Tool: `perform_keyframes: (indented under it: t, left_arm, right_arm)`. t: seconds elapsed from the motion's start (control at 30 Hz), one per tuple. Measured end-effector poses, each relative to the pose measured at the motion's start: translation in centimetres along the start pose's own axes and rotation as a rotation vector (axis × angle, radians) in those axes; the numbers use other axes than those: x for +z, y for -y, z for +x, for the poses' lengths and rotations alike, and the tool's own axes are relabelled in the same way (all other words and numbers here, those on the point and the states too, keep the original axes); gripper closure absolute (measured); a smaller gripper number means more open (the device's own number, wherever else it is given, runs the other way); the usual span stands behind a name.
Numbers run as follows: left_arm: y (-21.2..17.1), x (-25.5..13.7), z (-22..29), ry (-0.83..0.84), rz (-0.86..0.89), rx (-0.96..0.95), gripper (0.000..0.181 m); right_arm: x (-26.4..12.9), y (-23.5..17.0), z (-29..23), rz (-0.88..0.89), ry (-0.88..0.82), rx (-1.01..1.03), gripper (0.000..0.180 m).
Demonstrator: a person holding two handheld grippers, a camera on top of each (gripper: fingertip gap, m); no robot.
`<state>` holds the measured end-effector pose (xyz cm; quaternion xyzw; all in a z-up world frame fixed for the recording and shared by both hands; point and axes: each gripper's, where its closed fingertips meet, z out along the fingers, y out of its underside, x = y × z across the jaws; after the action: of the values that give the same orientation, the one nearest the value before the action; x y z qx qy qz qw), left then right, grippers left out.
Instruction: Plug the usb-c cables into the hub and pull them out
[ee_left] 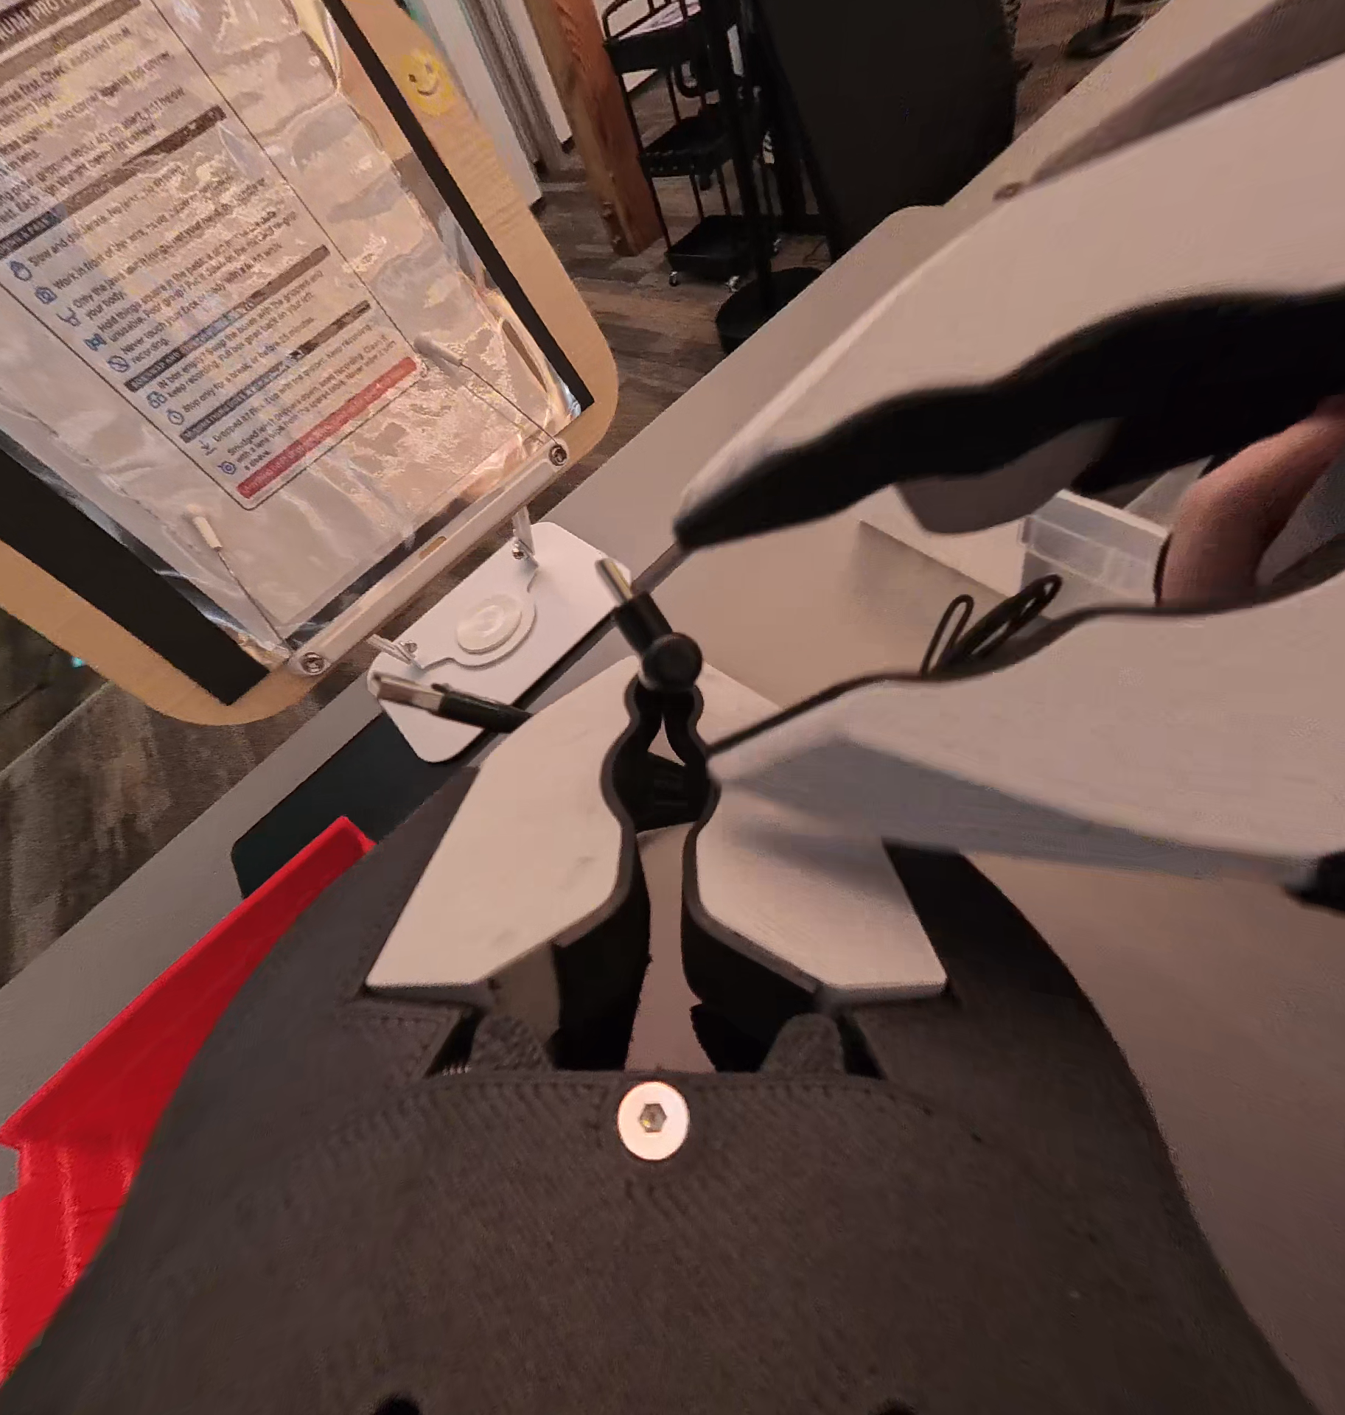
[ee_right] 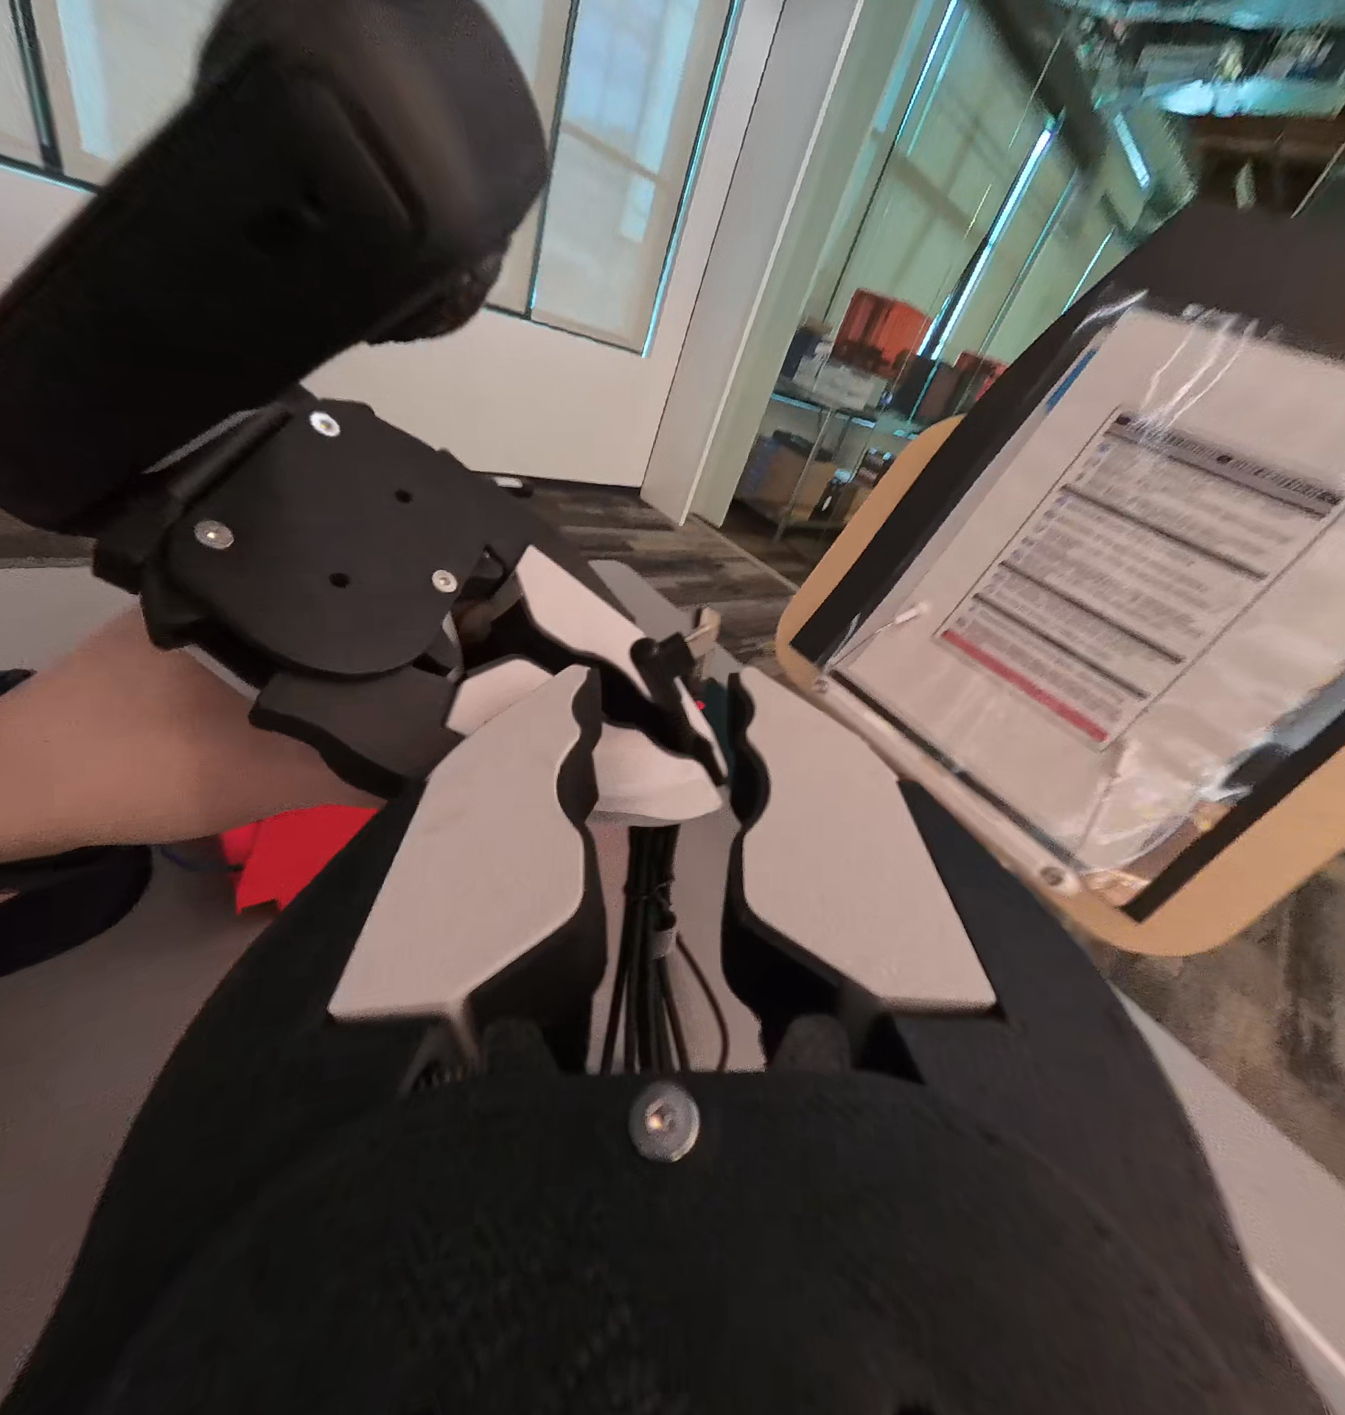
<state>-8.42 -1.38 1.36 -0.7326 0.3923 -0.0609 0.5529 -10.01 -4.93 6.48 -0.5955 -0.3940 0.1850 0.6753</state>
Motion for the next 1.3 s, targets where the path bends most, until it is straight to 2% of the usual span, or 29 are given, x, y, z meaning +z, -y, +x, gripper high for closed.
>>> perform_keyframes:
  t: [0.2, 0.3, 0.4, 0.5, 0.57, 0.7, 0.77, 0.87, 0.97, 1.1, 1.2, 1.3]
  left_arm:
    - [0.3, -0.2, 0.0, 0.078, 0.002, 0.073, 0.177]
    - [0.5, -0.2, 0.5, 0.089, 0.003, 0.1, 0.177]
    - [0.8, -0.2, 1.0, 0.077, 0.021, 0.107, 0.177]
    - [0.8, -0.6, 1.4, 0.029, 0.028, 0.097, 0.175]
    - [1.0, -1.7, 1.6, -0.041, 0.022, 0.072, 0.159]
    - [0.5, -5.5, 2.7, -0.277, -0.043, 0.046, 0.11]
    - [0.9, -7.5, 2.7, -0.367, 0.008, 0.054, 0.117]
    - [2.6, -9.4, 2.3, -0.44, 0.175, 0.033, 0.138]
    - [3.4, -10.3, 3.1, -0.55, 0.263, 0.021, 0.148]
    - [2.7, -10.5, 6.2, -0.797, 0.22, -0.02, 0.146]
    - [2.3, -9.6, 6.8, -0.849, 0.176, -0.064, 0.151]
    - [2.5, -9.4, 7.3, -0.891, 0.201, -0.067, 0.155]
  right_arm:
    - [0.6, -0.7, 0.5, 0.032, 0.012, 0.143, 0.156]
    - [0.5, -0.5, 0.7, 0.089, 0.036, 0.204, 0.169]
    - [0.2, -0.4, 1.3, 0.119, 0.006, 0.14, 0.172]
    - [0.0, -0.3, 1.2, 0.095, 0.063, 0.09, 0.172]
    - [-0.3, -0.3, 1.2, 0.083, 0.124, 0.086, 0.172]
    - [-1.2, -0.9, 0.4, 0.043, 0.329, 0.088, 0.172]
    - [-2.2, -1.0, -1.3, 0.057, 0.503, 0.073, 0.172]
    - [-3.6, -0.9, -3.2, 0.1, 0.688, 0.063, 0.172]
    - [-4.9, -0.6, -4.8, 0.138, 0.831, 0.079, 0.172]
    - [-5.6, -0.4, -5.7, 0.157, 0.903, 0.081, 0.172]
    - [-6.1, -0.4, -6.1, 0.168, 0.944, 0.075, 0.172]
    - [-6.3, -0.4, -6.1, 0.17, 0.961, 0.082, 0.172]
